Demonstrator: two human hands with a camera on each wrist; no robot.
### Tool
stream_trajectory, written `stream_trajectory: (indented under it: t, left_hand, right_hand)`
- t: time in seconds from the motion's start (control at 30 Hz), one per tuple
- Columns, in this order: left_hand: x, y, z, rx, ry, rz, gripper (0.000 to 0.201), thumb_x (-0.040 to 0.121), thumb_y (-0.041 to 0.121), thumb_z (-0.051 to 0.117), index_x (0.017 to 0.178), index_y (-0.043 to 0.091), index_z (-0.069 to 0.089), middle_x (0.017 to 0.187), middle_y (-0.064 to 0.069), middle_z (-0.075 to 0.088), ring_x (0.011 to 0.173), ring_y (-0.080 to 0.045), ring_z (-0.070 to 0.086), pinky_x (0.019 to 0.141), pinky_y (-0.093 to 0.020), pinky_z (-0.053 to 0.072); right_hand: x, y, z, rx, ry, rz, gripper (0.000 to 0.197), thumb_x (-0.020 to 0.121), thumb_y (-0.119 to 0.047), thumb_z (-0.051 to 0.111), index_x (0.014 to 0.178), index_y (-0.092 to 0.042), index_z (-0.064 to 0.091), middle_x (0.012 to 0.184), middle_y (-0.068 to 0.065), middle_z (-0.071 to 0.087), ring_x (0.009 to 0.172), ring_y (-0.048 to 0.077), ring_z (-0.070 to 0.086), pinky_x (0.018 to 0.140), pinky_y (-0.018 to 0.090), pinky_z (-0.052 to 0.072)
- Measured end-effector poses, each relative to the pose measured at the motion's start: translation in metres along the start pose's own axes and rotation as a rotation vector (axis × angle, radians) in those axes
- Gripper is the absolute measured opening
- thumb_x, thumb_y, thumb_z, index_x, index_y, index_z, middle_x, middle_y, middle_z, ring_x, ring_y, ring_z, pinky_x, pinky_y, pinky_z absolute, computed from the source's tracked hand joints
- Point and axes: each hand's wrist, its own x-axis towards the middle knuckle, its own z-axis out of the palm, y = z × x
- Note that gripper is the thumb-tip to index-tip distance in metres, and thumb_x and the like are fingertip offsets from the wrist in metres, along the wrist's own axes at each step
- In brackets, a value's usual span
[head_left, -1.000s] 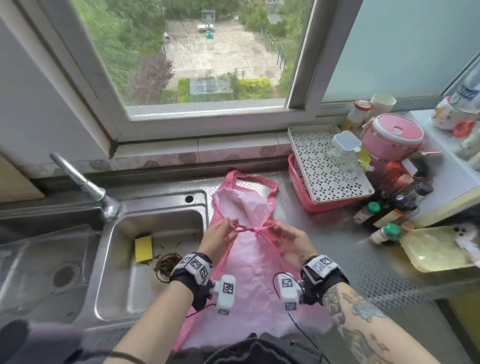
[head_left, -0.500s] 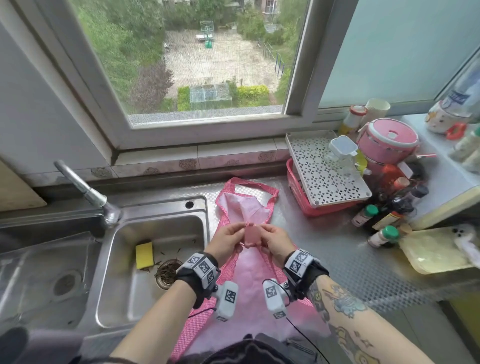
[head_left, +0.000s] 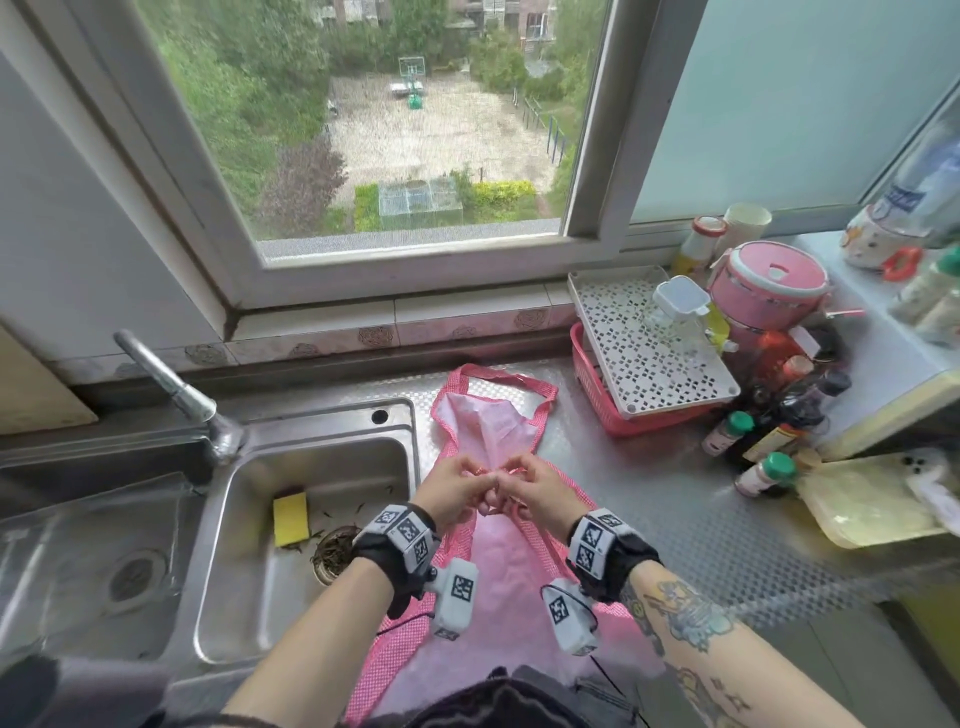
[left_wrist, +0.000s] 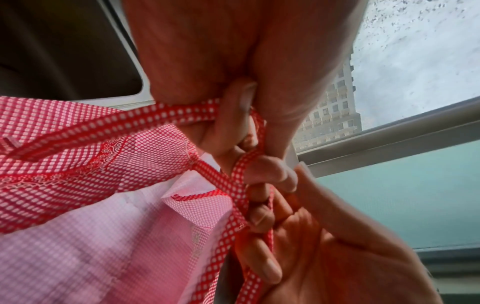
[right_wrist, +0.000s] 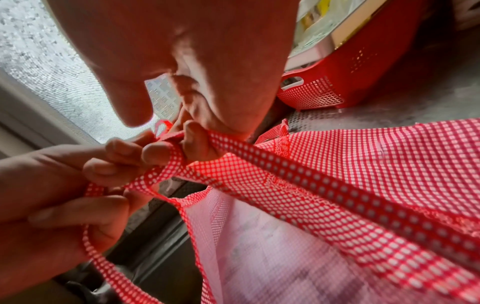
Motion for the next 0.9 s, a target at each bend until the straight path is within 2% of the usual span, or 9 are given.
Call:
stream_trajectory:
  t: [0.13, 0.2, 0.27, 0.37, 0.47, 0.53, 0.67, 0.8, 0.9]
  left_hand:
    - [-0.004, -0.001, 0.006, 0.103, 0.039, 0.094, 0.014, 0.087, 0.009, 0.064, 0.091, 0.004, 0.052, 0.072, -0.011, 0.067, 0.051, -0.014, 0.063, 0.037, -0.018, 0.040]
    - [-0.003, -0.001, 0.009, 0.394, 0.106, 0.267, 0.011, 0.083, 0.008, 0.067, 0.083, 0.007, 0.056, 0.094, -0.004, 0.067, 0.068, -0.016, 0.070, 0.059, -0.024, 0.057]
    - [-0.004, -0.003, 0.009, 0.818, 0.148, 0.506, 0.009, 0.084, 0.010, 0.066, 0.076, 0.010, 0.061, 0.106, 0.005, 0.063, 0.082, -0.015, 0.069, 0.080, -0.028, 0.058]
    - [-0.005, -0.008, 0.010, 1.091, 0.114, 0.679, 0.016, 0.087, 0.009, 0.056, 0.072, 0.008, 0.061, 0.076, -0.008, 0.070, 0.067, -0.023, 0.064, 0.067, -0.039, 0.057]
    - [-0.006, -0.009, 0.013, 1.101, 0.157, 0.590, 0.017, 0.084, 0.010, 0.053, 0.068, 0.011, 0.053, 0.068, -0.012, 0.066, 0.062, -0.028, 0.062, 0.060, -0.043, 0.054]
    - [-0.009, -0.002, 0.018, 0.980, 0.157, 0.413, 0.019, 0.081, 0.009, 0.057, 0.065, 0.014, 0.047, 0.069, -0.009, 0.065, 0.062, -0.024, 0.062, 0.058, -0.037, 0.053]
    - [-0.014, 0.012, 0.019, 0.195, -0.013, -0.020, 0.028, 0.079, -0.010, 0.056, 0.063, 0.011, 0.046, 0.053, -0.005, 0.062, 0.041, -0.013, 0.048, 0.033, -0.019, 0.032]
    - [-0.015, 0.015, 0.011, 0.042, 0.029, -0.058, 0.027, 0.080, -0.009, 0.055, 0.063, 0.011, 0.047, 0.048, -0.004, 0.059, 0.041, -0.014, 0.043, 0.030, -0.018, 0.027]
    - [-0.015, 0.013, 0.013, 0.109, 0.094, -0.053, 0.029, 0.077, -0.010, 0.061, 0.063, 0.011, 0.047, 0.049, -0.003, 0.060, 0.042, -0.015, 0.048, 0.032, -0.019, 0.029]
  right_hand:
    - [0.005, 0.003, 0.001, -0.057, 0.148, 0.005, 0.015, 0.096, -0.012, 0.051, 0.082, -0.009, 0.054, 0.058, 0.003, 0.059, 0.039, 0.006, 0.052, 0.037, 0.016, 0.038]
    - [0.007, 0.003, 0.001, -0.001, 0.204, 0.018, 0.016, 0.096, -0.009, 0.051, 0.080, -0.006, 0.054, 0.058, 0.005, 0.055, 0.036, 0.006, 0.049, 0.036, 0.017, 0.039]
    - [0.005, 0.002, 0.001, 0.008, 0.229, 0.051, 0.019, 0.095, -0.006, 0.052, 0.076, -0.005, 0.055, 0.053, 0.002, 0.053, 0.032, 0.004, 0.047, 0.033, 0.015, 0.038]
    - [0.004, 0.005, 0.000, -0.044, 0.206, 0.085, 0.015, 0.094, -0.004, 0.053, 0.079, -0.006, 0.055, 0.052, 0.003, 0.051, 0.032, 0.004, 0.045, 0.031, 0.015, 0.034]
    - [0.007, 0.005, -0.006, -0.055, 0.202, 0.072, 0.009, 0.094, -0.008, 0.051, 0.086, -0.010, 0.052, 0.058, 0.003, 0.051, 0.038, 0.008, 0.047, 0.035, 0.019, 0.035]
    - [0.007, 0.004, -0.010, -0.047, 0.179, 0.052, 0.023, 0.093, -0.019, 0.056, 0.072, -0.014, 0.050, 0.055, 0.000, 0.048, 0.044, 0.013, 0.046, 0.038, 0.020, 0.033]
    - [-0.009, 0.000, -0.008, -0.187, 0.098, -0.009, 0.039, 0.089, -0.031, 0.062, 0.054, -0.013, 0.059, 0.049, -0.003, 0.052, 0.042, 0.008, 0.043, 0.043, 0.016, 0.035]
    - [-0.017, -0.005, -0.009, -0.280, 0.015, -0.043, 0.026, 0.084, -0.029, 0.068, 0.068, -0.008, 0.071, 0.060, -0.006, 0.064, 0.048, -0.002, 0.052, 0.051, 0.009, 0.042]
    - [-0.011, 0.001, -0.013, -0.347, 0.028, 0.001, 0.019, 0.078, -0.030, 0.071, 0.066, -0.016, 0.071, 0.065, 0.000, 0.064, 0.056, 0.010, 0.052, 0.055, 0.019, 0.041]
